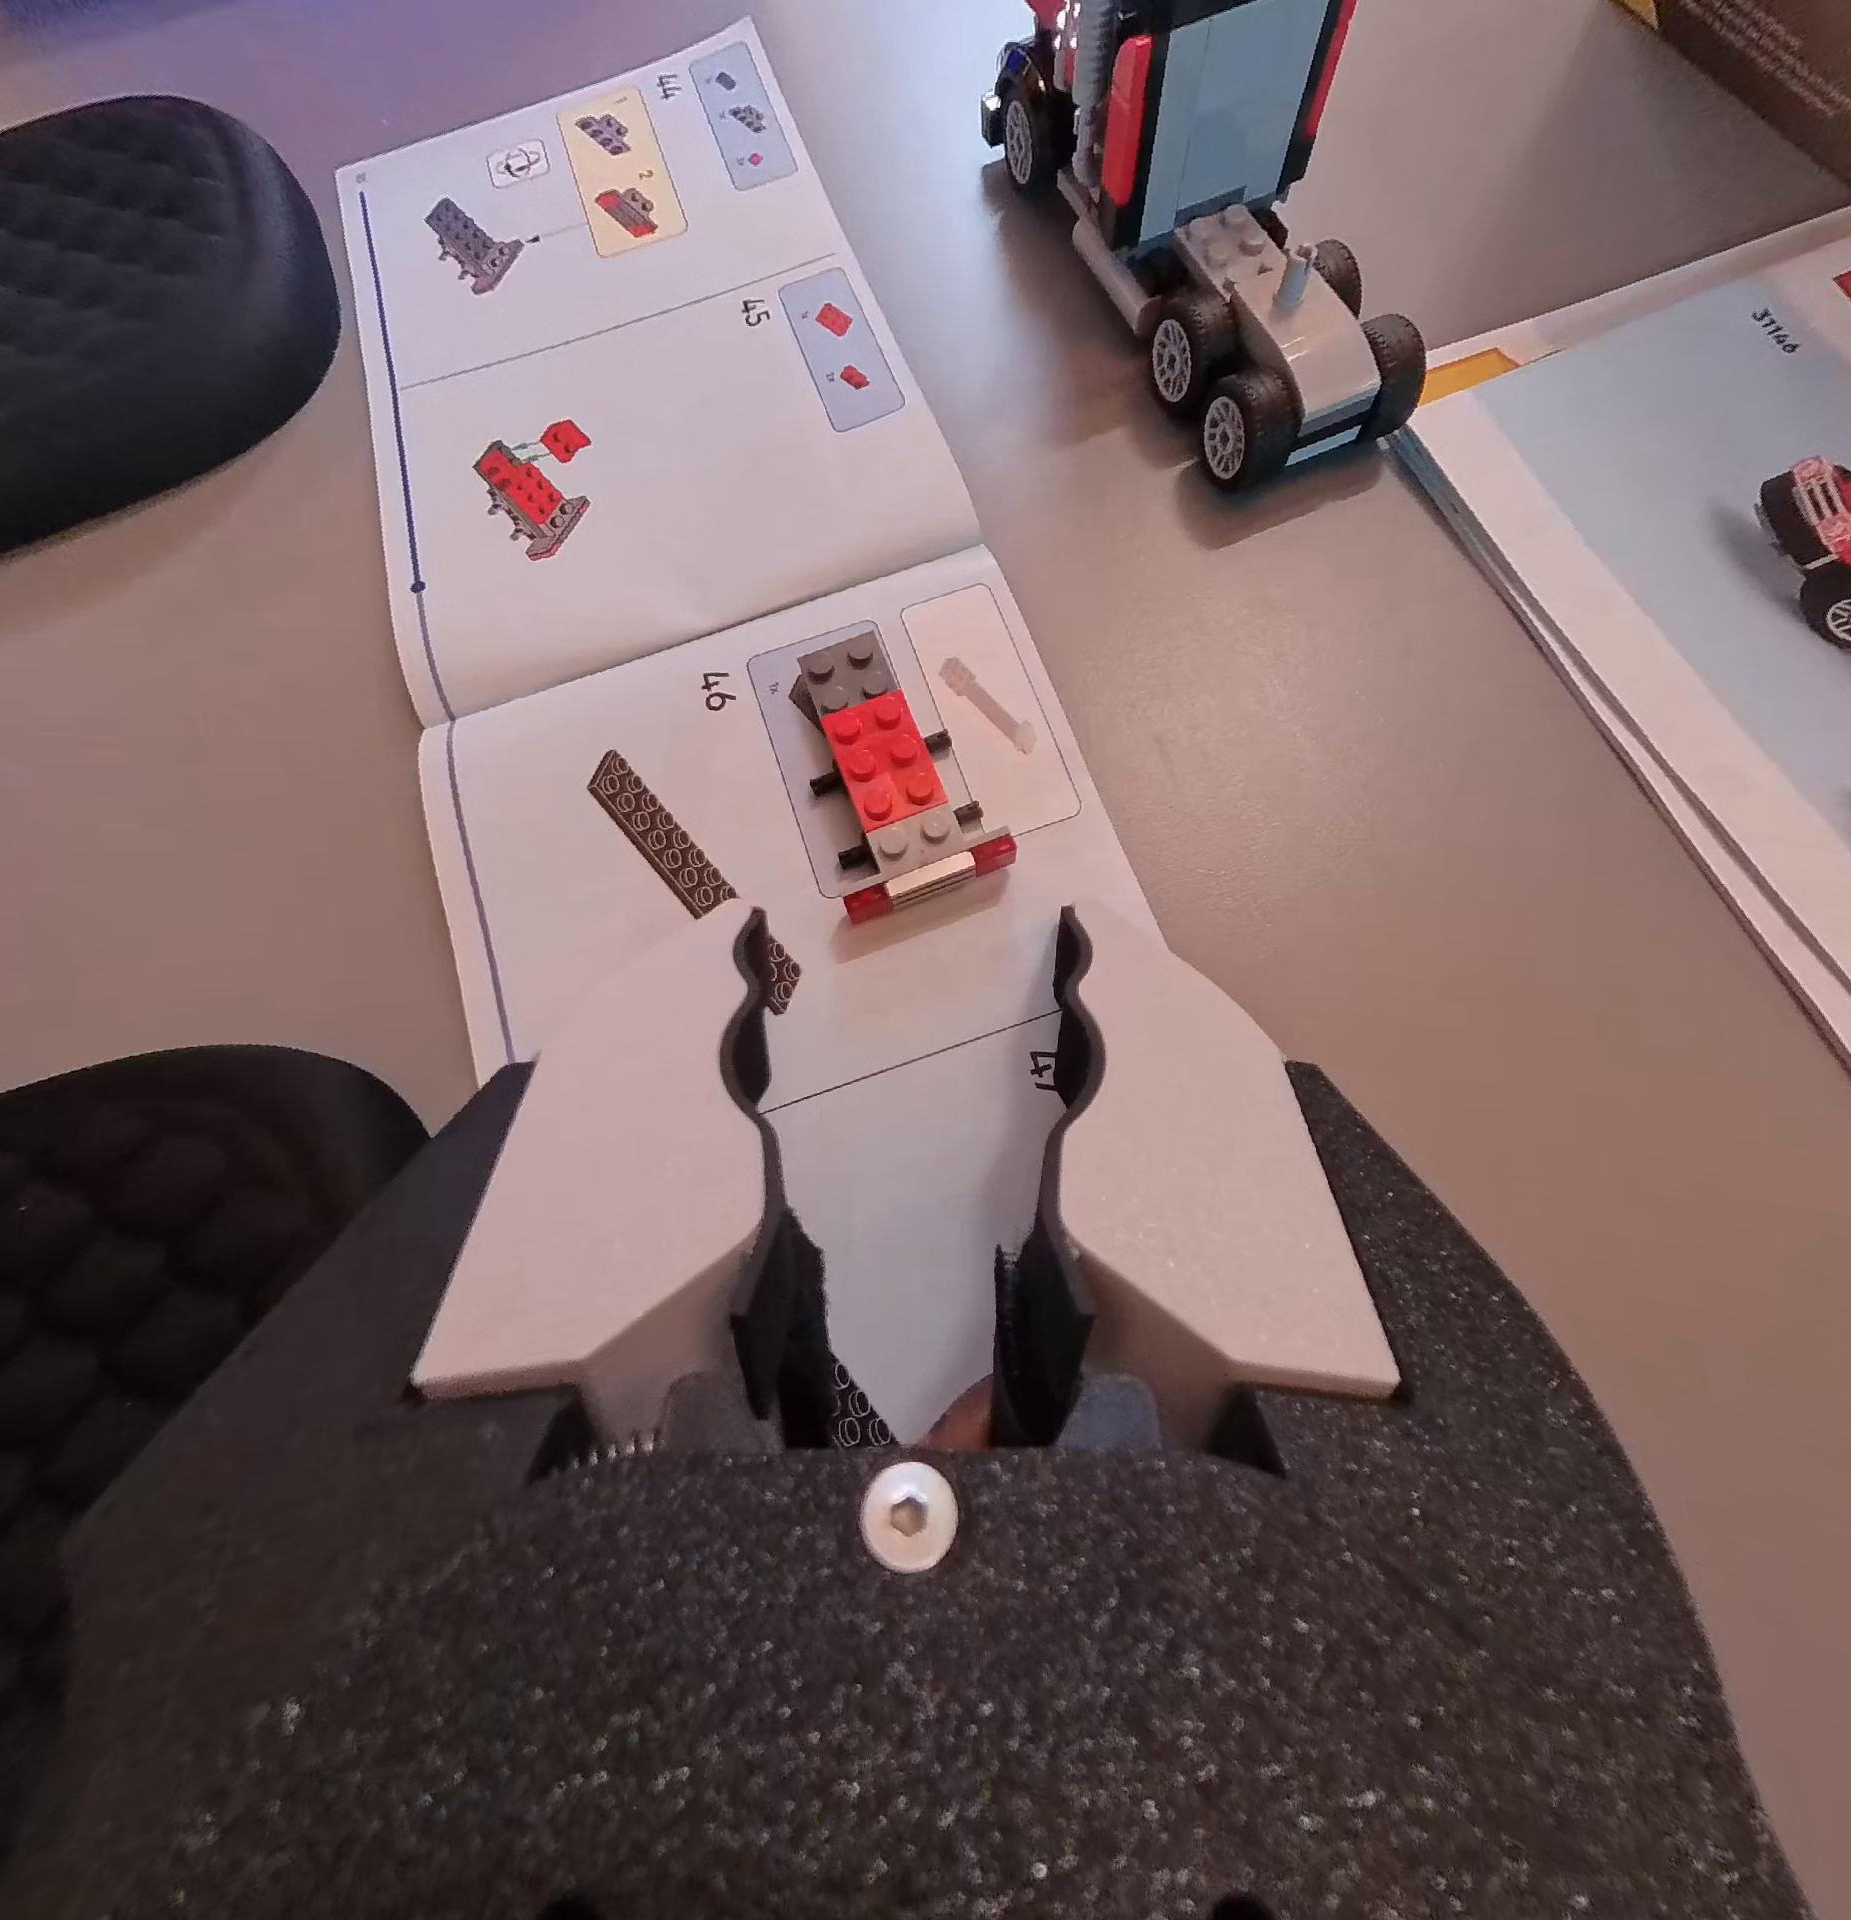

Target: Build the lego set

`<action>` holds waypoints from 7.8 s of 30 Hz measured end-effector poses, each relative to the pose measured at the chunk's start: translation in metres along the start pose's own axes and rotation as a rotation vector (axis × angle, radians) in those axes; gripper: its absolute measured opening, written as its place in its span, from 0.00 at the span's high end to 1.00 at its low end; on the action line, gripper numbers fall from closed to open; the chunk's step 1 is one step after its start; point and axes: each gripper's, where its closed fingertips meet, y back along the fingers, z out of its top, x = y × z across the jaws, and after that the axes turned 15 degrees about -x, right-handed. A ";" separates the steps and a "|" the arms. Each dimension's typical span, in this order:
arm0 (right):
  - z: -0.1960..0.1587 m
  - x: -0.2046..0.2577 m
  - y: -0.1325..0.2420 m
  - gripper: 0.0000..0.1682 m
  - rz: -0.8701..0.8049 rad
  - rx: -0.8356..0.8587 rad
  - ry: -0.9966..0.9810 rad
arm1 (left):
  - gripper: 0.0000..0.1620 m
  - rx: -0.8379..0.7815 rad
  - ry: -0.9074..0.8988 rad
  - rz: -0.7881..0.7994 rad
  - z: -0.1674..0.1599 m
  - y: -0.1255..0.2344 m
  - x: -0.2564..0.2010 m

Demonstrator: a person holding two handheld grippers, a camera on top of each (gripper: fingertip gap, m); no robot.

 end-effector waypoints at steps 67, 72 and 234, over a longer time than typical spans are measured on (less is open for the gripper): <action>-0.068 -0.073 0.251 0.88 0.023 0.397 0.264 | 0.67 -0.606 0.394 0.829 0.234 0.002 0.059; -0.093 -0.085 0.244 0.90 0.024 0.468 0.286 | 0.67 -0.558 0.363 0.826 0.234 -0.009 0.053; 0.023 0.007 -0.015 0.67 0.069 0.260 0.189 | 0.96 0.088 0.331 -0.131 0.216 -0.278 0.015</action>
